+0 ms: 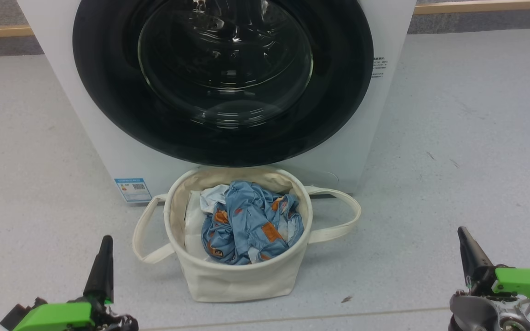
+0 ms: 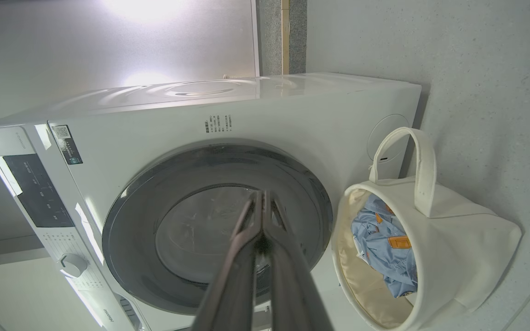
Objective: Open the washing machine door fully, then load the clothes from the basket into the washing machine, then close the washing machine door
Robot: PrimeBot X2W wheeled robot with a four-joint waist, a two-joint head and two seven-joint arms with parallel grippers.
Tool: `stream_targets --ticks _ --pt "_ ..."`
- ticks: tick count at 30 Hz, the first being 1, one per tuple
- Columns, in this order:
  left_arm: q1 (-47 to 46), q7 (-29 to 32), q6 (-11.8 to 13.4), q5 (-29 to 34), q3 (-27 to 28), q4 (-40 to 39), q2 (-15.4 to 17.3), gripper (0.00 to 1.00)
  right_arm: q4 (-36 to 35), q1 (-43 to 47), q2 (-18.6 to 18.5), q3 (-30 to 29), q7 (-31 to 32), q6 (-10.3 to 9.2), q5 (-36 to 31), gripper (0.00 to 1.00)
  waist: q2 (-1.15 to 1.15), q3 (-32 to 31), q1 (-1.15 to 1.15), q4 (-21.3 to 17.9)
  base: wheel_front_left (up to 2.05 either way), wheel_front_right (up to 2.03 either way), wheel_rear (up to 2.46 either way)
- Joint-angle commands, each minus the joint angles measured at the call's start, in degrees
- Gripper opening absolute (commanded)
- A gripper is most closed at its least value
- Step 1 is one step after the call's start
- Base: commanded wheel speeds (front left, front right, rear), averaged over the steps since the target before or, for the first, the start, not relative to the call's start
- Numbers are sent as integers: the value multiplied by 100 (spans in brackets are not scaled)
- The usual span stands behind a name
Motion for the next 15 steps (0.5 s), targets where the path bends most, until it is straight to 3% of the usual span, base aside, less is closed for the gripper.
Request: stream_targets --ticks 1,15 --pt "-157 47 -39 -13 194 -158 35 0 -182 -85 -22 116 47 1 -25 0 0 0 0 0 0 0 0" --pt "-157 47 -39 -13 194 -158 35 0 -182 -85 -21 116 47 1 -24 0 0 0 0 0 0 0 0"
